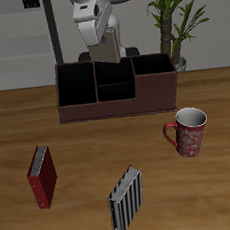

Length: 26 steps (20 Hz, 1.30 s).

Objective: Place the yellow book into the back desk caddy's front compartment and place the red mug into the back desk caddy's right compartment

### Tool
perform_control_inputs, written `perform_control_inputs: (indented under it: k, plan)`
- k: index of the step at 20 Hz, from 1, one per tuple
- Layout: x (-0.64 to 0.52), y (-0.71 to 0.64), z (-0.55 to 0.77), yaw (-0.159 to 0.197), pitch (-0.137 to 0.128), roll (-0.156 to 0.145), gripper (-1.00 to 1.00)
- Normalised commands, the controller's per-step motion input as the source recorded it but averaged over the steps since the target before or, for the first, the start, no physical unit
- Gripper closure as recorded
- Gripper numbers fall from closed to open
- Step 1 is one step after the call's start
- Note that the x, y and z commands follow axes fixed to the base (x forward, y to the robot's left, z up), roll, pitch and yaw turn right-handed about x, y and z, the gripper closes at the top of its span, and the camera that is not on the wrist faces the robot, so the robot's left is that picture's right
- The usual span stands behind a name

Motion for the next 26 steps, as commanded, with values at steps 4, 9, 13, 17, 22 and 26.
perform_control_inputs:
  k: [4, 9, 13, 17, 22, 26]
  plan:
    - [0.16, -0.06, -0.04, 0.164, 0.128, -0.068, 1.0]
    - [0.14, -0.08, 0.06, 0.151, -0.028, -0.097, 1.0]
    - [0.07, -0.08, -0.09, 0.169, 0.008, -0.079, 1.0]
    - [0.13, 0.06, 0.2, 0.068, -0.048, -0.091, 1.0]
    - [0.08, 0.09, 0.06, 0.069, -0.023, -0.012, 1.0]
    - [0.08, -0.01, -0.04, 0.06, -0.001, -0.014, 1.0]
